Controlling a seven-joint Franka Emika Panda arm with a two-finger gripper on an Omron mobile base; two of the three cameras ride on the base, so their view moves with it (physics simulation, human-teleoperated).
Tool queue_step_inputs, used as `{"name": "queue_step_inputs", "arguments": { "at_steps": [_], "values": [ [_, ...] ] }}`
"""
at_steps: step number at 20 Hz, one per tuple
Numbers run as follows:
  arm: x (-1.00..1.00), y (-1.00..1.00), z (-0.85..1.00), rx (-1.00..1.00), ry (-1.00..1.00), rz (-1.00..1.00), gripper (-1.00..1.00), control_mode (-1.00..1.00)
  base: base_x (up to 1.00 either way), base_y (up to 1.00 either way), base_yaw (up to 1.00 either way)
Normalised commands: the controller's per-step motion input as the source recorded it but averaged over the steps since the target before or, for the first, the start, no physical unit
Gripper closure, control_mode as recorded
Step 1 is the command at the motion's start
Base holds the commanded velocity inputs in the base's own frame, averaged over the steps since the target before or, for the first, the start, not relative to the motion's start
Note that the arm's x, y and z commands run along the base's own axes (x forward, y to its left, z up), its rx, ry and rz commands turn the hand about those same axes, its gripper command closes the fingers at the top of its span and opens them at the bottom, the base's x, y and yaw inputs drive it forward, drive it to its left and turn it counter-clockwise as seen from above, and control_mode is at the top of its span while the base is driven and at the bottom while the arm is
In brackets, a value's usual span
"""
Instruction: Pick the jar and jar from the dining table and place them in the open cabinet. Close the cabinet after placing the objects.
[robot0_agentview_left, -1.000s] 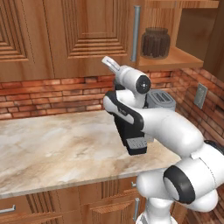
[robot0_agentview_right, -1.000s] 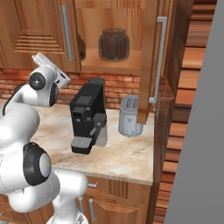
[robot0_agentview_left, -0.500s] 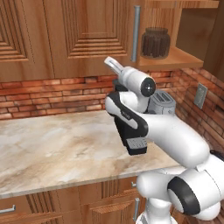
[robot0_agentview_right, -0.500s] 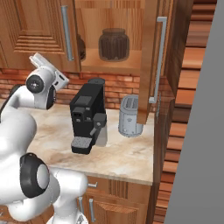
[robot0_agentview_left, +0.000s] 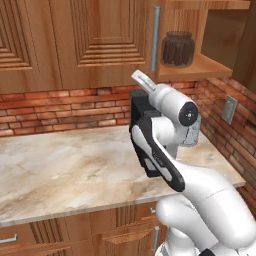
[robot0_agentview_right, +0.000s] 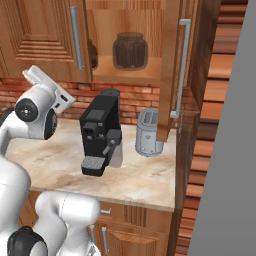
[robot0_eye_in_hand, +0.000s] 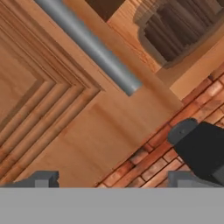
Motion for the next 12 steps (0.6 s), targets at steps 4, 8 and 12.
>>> {"name": "queue_step_inputs", "arguments": {
  "at_steps": [4, 8, 12],
  "values": [
    [-0.76, -0.33, 0.22, 0.00, 0.00, -0.04, -1.00, -1.00, 0.00, 0.00, 0.00],
    [-0.77, -0.35, 0.25, 0.00, 0.00, -0.04, -1.00, -1.00, 0.00, 0.00, 0.00],
    [-0.83, -0.35, 0.24, 0.00, 0.00, -0.03, -1.00, -1.00, 0.00, 0.00, 0.00]
  ]
}}
